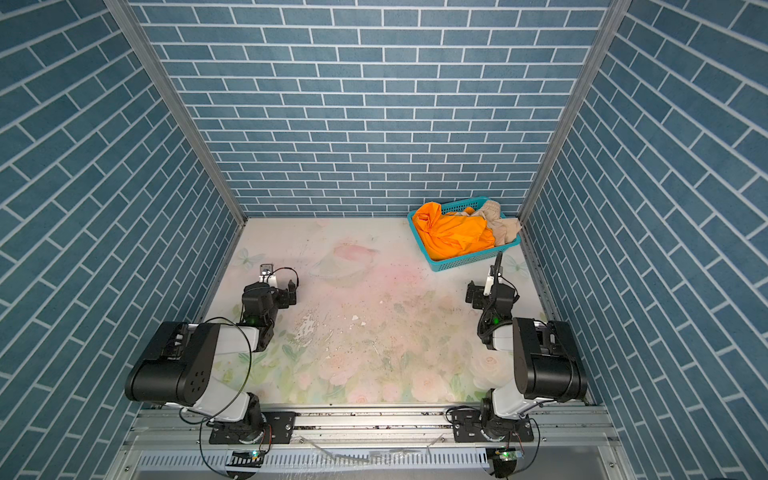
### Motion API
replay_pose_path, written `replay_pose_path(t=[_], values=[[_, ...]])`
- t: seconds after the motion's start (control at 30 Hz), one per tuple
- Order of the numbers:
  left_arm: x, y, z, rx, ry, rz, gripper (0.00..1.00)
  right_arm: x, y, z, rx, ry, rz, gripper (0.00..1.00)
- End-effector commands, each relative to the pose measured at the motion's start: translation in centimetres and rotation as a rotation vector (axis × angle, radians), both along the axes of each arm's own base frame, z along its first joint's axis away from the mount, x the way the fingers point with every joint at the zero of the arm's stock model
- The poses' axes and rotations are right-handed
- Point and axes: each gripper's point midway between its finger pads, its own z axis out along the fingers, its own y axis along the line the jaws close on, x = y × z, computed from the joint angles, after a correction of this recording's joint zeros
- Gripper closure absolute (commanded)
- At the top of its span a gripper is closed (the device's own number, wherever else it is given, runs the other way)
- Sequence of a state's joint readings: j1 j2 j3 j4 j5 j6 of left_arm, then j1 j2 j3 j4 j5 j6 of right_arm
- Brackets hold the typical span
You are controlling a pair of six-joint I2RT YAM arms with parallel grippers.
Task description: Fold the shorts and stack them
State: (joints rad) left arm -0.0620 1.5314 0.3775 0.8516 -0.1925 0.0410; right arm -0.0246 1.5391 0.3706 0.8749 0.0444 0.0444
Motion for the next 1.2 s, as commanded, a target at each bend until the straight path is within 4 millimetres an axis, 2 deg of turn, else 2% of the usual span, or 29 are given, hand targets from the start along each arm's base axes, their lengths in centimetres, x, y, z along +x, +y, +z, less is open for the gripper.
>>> replay_pose_path(t=[0.0,0.27,0.37,0.53,0.63,0.7,0.73,0.77,0.8,0.87,0.97,1.03,1.17], values=[[0.3,0.2,0.8,0.006,-0.027,0.0,0.0,0.5,-0.1,0.5,-0.007,-0.014,0.002,0.01],[0.2,0.5,1.0,0.01,-0.032,0.025,0.0,0.6,-0.3,0.7,0.0,-0.016,-0.003,0.01],[0.0,1.1,2.0,0.01,-0.02,0.06,0.0,0.3,-0.8,1.7,-0.002,-0.026,-0.04,0.01],[-1.3,0.8,6.8,-0.038,-0.021,0.07,0.0,-1.5,-1.3,5.5,0.03,-0.017,-0.086,0.01],[-2.2,-0.6,10.5,-0.153,-0.049,0.021,0.0,-2.7,-0.7,8.2,0.065,0.042,-0.069,0.02],[-2.7,-1.7,12.3,-0.221,-0.037,-0.011,0.0,-2.7,-0.3,10.4,0.08,0.053,-0.049,0.02],[-2.7,-2.4,13.6,-0.252,-0.035,-0.039,0.0,-2.3,0.0,11.7,0.087,0.048,-0.033,0.01],[-2.9,-3.0,13.9,-0.271,-0.011,-0.058,0.0,-1.8,0.2,12.7,0.092,0.047,-0.019,0.01],[-3.0,-3.6,14.7,-0.292,0.009,-0.075,0.0,-0.9,0.5,13.7,0.1,0.052,-0.002,0.01],[-3.2,-4.7,14.9,-0.329,0.064,-0.103,0.0,1.6,1.3,15.2,0.105,0.08,0.049,0.01],[-3.7,-6.8,14.9,-0.369,0.135,-0.169,0.0,6.3,2.6,15.3,0.13,0.146,0.128,0.02],[-4.2,-8.2,14.8,-0.368,0.173,-0.21,0.0,9.3,2.7,14.9,0.148,0.168,0.136,0.03],[-5.1,-9.2,14.2,-0.383,0.242,-0.228,0.0,13.2,3.7,13.3,0.196,0.216,0.181,0.03]])
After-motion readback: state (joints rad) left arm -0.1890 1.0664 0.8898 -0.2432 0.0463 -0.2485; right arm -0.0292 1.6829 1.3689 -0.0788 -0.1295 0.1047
